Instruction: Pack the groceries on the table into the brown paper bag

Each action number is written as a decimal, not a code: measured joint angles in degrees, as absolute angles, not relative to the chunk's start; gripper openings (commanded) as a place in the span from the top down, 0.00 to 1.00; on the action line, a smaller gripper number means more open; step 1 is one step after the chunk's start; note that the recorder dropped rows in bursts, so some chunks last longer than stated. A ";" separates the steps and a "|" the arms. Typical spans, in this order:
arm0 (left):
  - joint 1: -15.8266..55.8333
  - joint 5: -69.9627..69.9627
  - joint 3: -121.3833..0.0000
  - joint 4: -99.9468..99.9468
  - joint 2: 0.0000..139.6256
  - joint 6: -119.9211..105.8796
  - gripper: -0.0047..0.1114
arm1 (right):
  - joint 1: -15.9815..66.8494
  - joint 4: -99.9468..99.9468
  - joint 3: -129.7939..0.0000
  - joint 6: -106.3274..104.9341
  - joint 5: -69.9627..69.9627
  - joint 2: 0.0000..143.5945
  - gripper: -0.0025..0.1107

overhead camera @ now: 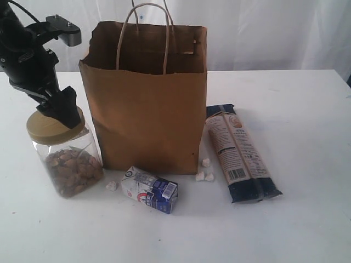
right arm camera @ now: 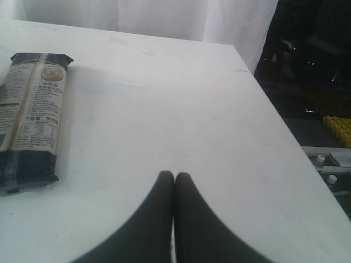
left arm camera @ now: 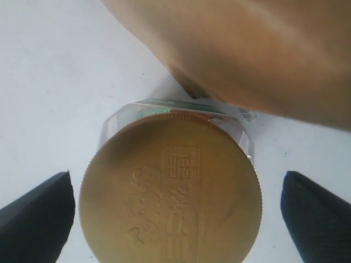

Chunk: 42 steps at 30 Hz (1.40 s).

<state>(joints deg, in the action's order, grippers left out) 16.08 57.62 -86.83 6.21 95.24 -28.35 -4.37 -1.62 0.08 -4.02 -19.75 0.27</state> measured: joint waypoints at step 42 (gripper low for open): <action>16.08 57.98 -86.14 4.94 99.58 -34.63 0.05 | -4.37 -1.62 0.08 -4.02 -19.75 0.27 0.98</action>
